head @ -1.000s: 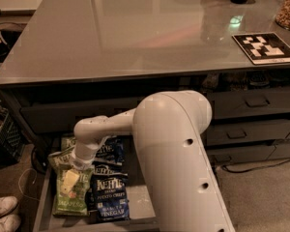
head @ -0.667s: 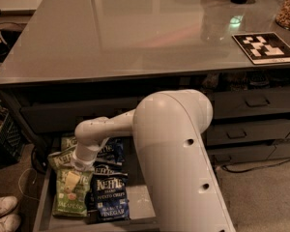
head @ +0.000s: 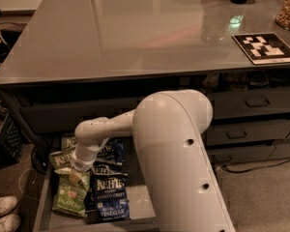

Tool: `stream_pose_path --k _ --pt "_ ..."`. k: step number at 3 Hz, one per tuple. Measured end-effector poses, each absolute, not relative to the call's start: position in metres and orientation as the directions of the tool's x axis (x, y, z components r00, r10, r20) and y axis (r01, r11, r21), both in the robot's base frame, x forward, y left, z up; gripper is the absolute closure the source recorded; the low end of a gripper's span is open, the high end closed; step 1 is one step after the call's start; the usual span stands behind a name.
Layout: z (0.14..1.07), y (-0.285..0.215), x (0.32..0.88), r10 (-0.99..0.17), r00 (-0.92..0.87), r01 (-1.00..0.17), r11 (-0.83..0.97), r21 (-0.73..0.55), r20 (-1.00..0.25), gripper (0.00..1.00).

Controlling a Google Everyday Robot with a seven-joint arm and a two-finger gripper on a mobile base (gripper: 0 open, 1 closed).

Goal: Pick green jalapeno chip bag from middle drawer and place on counter

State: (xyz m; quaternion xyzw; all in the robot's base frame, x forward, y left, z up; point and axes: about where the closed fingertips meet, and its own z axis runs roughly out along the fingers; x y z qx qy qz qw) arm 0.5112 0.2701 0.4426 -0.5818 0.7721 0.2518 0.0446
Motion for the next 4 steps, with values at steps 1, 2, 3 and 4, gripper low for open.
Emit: stream_pose_path --k 1,2,3,4 --pt "0.443 0.27 0.511 -0.876 -0.319 -0.921 0.196 0.337 -0.362 0.97" --pt "0.453 0.272 0.509 -0.867 -0.322 -0.917 0.186 0.352 -0.38 1.0" --pt "0.478 0.275 0.5 -0.856 -0.332 -0.913 0.187 0.362 -0.396 1.0" --pt "0.506 0.278 0.492 -0.85 -0.341 -0.909 0.191 0.369 -0.401 1.0"
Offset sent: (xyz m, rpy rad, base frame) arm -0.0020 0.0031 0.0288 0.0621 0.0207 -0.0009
